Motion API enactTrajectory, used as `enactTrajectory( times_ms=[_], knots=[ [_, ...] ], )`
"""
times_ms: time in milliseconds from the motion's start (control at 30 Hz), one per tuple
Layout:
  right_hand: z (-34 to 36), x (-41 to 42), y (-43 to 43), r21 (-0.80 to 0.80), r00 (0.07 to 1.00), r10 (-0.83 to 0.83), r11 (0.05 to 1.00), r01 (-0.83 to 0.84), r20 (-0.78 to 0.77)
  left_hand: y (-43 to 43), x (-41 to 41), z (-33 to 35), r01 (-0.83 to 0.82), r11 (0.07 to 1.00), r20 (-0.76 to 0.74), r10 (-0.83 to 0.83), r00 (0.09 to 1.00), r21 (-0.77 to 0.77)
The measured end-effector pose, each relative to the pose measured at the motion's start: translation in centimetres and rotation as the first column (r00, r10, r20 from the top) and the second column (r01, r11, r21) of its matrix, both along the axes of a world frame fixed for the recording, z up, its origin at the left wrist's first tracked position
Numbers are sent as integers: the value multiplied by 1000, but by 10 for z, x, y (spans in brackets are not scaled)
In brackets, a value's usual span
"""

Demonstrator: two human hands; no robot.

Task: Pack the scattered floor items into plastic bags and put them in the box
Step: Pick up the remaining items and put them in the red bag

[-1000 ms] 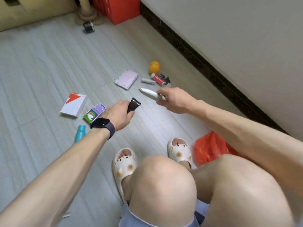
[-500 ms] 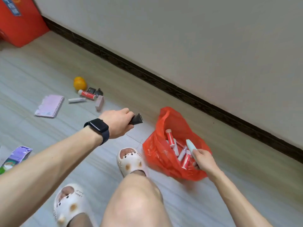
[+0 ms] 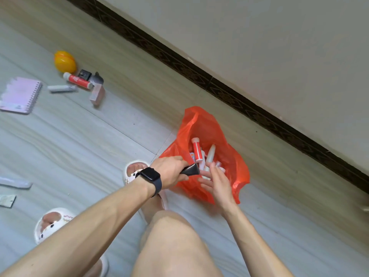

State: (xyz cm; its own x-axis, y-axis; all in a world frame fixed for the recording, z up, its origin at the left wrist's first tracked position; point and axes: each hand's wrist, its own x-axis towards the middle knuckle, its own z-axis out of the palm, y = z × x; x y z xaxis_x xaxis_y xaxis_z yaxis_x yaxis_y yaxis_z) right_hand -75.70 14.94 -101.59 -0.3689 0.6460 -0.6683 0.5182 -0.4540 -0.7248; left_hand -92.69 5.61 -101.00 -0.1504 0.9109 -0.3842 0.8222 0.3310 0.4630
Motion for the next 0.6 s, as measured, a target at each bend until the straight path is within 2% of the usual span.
enactTrajectory(
  times_ms=[33, 100, 233, 300, 333, 400, 467, 500, 567, 600],
  knots=[
    [6, 0, -4, -34, 998, 32, 999, -33, -53, 4, 4, -3, 5, 1000, 8, -6, 1000, 11],
    [9, 5, -6, 4, 997, 45, 999, -44, -66, 12, 14, -4, 22, 999, 18, -22, 1000, 26],
    [4, 11, 11, 148, 998, -22, 989, 14, 54, 29, 34, -6, 63, 984, -18, -61, 998, 168],
    [1, 12, 28, 255, 990, -107, 963, 80, 91, 33, 36, -13, 125, 952, -172, -78, 982, 280],
    [-2, 11, 37, 322, 982, -161, 939, 120, 104, 34, 34, -16, 166, 950, -272, -92, 958, 263],
    [-1, 3, 53, 415, 966, -210, 900, 130, 152, 32, 24, -21, 239, 964, -464, -160, 871, 117],
    [-2, -7, 61, 457, 959, -101, 889, -32, 263, 26, 13, -26, 278, 959, -564, -261, 783, -59],
    [-4, -11, 62, 457, 931, 42, 863, -217, 362, 21, 7, -26, 275, 951, -580, -303, 756, -138],
    [-9, -19, 57, 378, 741, 349, 690, -618, 574, 9, -3, -21, 262, 941, -573, -338, 747, -214],
    [-8, -22, 52, 327, 645, 439, 603, -727, 625, 2, -6, -17, 257, 944, -562, -329, 759, -206]
  ],
)
